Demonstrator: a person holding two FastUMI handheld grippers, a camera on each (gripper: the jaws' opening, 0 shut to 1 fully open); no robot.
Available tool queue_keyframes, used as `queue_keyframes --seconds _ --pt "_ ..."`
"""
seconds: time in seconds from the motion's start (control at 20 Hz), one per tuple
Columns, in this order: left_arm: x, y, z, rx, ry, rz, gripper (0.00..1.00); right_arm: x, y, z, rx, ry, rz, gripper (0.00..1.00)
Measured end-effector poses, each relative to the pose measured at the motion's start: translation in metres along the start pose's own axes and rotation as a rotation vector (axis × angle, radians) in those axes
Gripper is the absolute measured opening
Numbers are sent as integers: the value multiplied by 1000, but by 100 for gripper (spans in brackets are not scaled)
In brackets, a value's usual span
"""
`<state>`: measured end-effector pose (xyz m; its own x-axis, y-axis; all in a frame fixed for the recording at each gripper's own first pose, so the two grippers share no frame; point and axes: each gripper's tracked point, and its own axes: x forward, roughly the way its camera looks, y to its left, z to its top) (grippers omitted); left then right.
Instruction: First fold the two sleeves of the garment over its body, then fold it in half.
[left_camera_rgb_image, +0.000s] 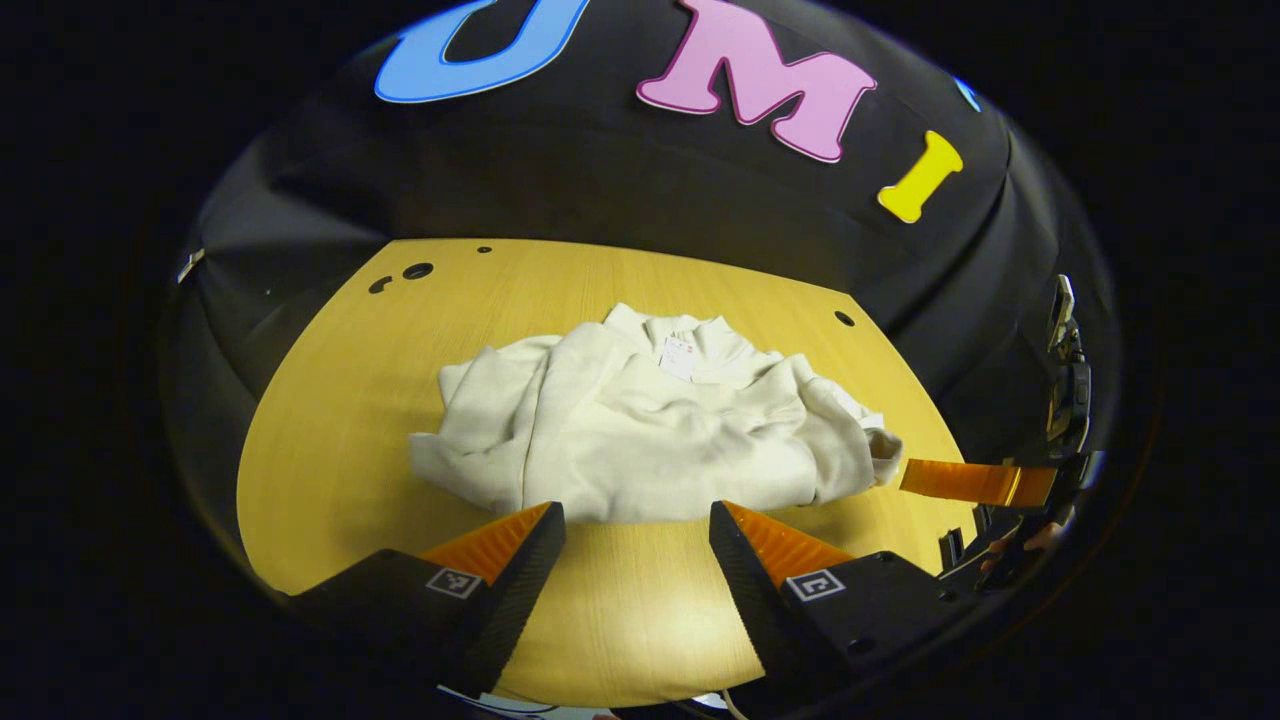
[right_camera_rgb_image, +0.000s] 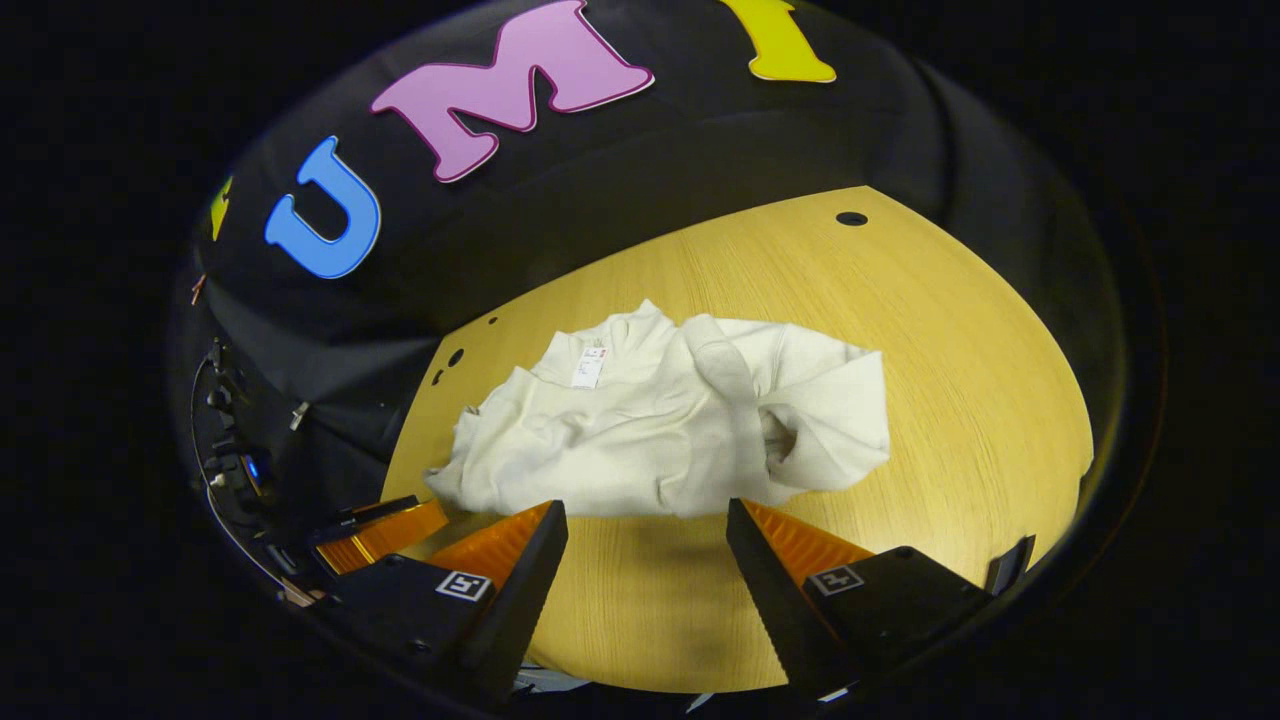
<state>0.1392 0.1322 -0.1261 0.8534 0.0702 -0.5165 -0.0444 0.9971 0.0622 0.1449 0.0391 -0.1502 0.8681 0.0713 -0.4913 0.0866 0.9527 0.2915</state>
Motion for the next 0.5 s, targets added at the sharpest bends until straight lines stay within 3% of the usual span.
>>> queue_keyframes --seconds 0.45,0.5 --pt "-14 7 -22 -51 7 4 94 -19 -15 -12 18 -20 -11 98" --pt "-14 7 -22 -47 8 4 90 -21 -16 -14 27 -20 -11 98"
